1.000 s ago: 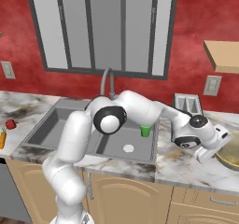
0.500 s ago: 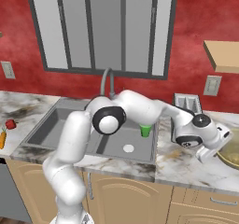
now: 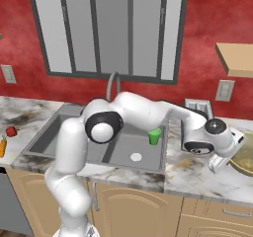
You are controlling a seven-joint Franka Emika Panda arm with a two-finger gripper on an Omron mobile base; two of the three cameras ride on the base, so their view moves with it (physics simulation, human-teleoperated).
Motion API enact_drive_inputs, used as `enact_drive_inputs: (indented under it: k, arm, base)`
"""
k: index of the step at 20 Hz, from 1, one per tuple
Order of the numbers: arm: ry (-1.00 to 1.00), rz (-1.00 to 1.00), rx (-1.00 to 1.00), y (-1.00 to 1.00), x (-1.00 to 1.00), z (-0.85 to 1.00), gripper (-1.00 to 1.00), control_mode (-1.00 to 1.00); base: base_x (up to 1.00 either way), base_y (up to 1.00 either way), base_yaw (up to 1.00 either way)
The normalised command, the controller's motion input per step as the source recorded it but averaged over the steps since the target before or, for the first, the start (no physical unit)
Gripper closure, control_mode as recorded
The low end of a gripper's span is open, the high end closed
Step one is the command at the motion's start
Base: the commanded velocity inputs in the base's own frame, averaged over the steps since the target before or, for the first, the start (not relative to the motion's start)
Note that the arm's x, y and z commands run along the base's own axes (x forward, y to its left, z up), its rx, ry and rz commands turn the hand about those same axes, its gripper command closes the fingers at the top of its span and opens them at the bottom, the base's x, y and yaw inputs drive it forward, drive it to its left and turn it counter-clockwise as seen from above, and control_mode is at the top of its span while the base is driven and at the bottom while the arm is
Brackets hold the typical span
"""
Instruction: Remove the bell pepper and carrot from the sink. Then move the bowl and cup from the counter to the sink for washing.
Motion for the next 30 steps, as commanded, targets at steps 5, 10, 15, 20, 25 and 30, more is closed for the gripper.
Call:
enact_drive_inputs:
  k: [5,10,15,20,25,30]
  arm:
    - [0.05,0.1,0.0,0.27,-0.32,0.26,1.0,-1.0]
    - [0.07,0.1,0.0,0.3,-0.28,0.3,1.0,-1.0]
    - [0.1,0.07,0.0,0.21,-0.3,0.38,1.0,-1.0]
    - [0.16,0.12,0.0,0.2,-0.31,0.36,1.0,-1.0]
    - [0.1,0.12,0.0,0.32,-0.3,0.31,1.0,-1.0]
    - [-0.02,0.12,0.0,0.38,-0.21,0.14,1.0,-1.0]
  base:
    - [0.0,0.0,0.0]
    - [0.0,0.0,0.0]
    - [0.0,0.0,0.0]
    - [0.0,0.0,0.0]
    - [0.0,0.0,0.0]
    - [0.0,0.0,0.0]
